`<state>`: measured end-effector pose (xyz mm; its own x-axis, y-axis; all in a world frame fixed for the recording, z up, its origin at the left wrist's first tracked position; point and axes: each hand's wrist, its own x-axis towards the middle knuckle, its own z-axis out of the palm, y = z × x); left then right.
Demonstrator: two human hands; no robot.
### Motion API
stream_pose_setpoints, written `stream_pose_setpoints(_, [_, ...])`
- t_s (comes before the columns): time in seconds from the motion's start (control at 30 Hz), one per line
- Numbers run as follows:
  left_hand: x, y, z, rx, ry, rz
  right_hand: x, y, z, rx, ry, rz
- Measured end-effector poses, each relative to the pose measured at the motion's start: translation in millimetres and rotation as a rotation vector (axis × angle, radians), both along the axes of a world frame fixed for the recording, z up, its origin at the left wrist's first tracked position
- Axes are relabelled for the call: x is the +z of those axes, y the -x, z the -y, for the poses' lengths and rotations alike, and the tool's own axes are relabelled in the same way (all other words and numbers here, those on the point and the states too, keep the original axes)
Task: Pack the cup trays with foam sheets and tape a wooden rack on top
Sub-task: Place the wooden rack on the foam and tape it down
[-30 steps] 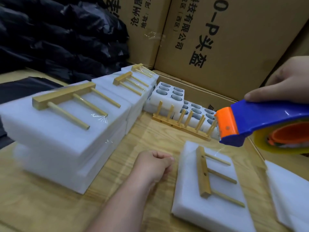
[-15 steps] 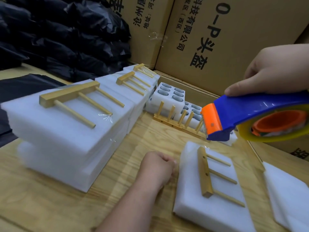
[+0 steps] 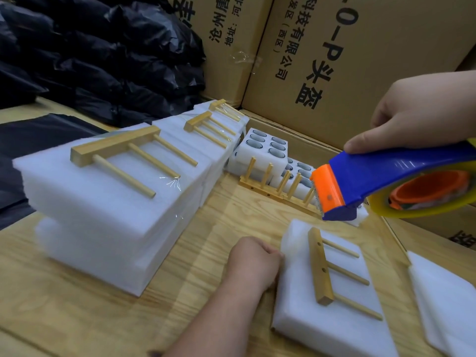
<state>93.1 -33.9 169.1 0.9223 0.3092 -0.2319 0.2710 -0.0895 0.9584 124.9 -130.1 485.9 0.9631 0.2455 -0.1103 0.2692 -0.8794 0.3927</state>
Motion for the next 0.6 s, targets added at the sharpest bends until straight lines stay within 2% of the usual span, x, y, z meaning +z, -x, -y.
stream_pose_setpoints(0.27, [7.7, 1.1, -1.1, -0.016, 0.011, -0.068, -3.2, 4.6, -2.0, -0.003, -0.016, -0.001])
stream_pose_setpoints(0.6, [8.9, 8.2, 7.9, 0.002, -0.424, 0.058, -2.0, 5.0, 3.8, -0.010, -0.028, -0.002])
